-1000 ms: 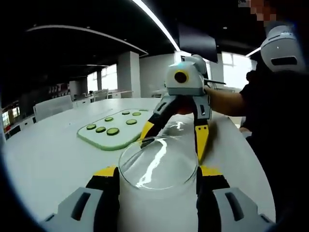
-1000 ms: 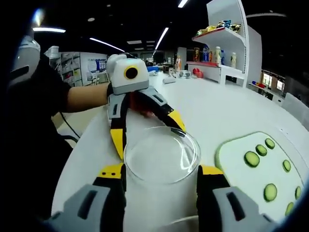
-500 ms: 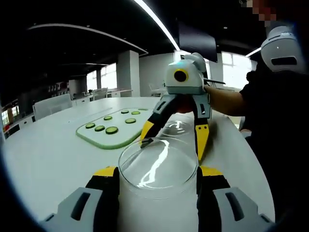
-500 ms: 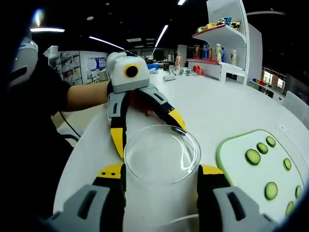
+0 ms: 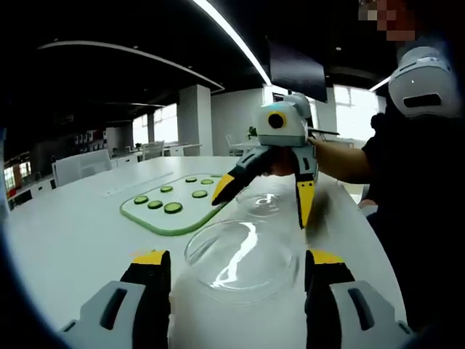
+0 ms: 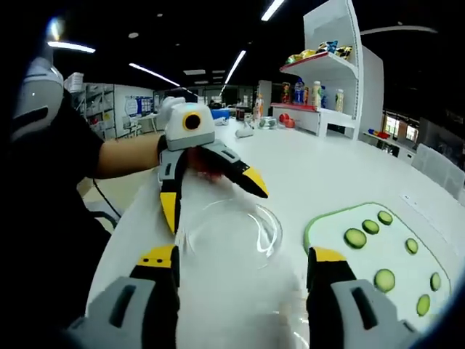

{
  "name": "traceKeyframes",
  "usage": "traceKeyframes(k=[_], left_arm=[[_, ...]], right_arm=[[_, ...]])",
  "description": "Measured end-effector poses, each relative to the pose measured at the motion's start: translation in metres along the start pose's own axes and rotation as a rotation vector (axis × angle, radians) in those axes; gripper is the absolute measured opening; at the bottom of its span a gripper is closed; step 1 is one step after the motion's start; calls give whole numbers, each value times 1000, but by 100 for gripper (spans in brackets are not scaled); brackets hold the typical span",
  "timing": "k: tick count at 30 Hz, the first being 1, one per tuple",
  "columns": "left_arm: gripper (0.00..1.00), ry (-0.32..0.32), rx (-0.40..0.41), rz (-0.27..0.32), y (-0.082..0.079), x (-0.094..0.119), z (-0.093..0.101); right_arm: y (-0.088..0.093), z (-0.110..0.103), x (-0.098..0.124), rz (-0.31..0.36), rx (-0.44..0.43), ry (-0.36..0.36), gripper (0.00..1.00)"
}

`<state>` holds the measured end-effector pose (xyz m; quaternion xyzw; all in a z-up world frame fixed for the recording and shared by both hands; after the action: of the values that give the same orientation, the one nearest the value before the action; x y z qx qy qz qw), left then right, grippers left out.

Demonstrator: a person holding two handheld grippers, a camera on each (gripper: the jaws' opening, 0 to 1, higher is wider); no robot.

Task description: Open the petri dish lid, add cucumber slices into the petri dish, and close the lid

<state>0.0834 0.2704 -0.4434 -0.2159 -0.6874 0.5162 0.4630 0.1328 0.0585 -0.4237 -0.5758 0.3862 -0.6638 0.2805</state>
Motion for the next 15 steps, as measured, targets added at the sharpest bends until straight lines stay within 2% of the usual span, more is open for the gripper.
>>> traceKeyframes(k=[3,5,7,9,15], left_arm=[[78,-54,-10,9,-5,6,4],[82,-66,-1,20,-7,9,9],[85,-81,6,47,-10,11,12],[88,-100,18,73,-14,14,14],[89,-150,24,121,-23,27,23]], right_arm=[[5,1,22,56,-47,44,68],[12,2,42,98,-87,92,69],[18,0,58,129,-114,110,76],[23,-3,75,149,-129,132,82],[44,-10,120,175,-181,241,84]])
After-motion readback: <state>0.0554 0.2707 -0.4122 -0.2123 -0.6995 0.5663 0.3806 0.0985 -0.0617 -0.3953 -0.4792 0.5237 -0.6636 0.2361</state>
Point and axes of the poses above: the point that each gripper's makers call its tool centre point, and the gripper's own axes: x roughly backward along the fingers, z roughly to its right, y roughly out of its underside, the point moved 9 cm from there along x, roughly backward along the fingers, and after that the axes turned 11 degrees about -z, right-handed, at the moved point
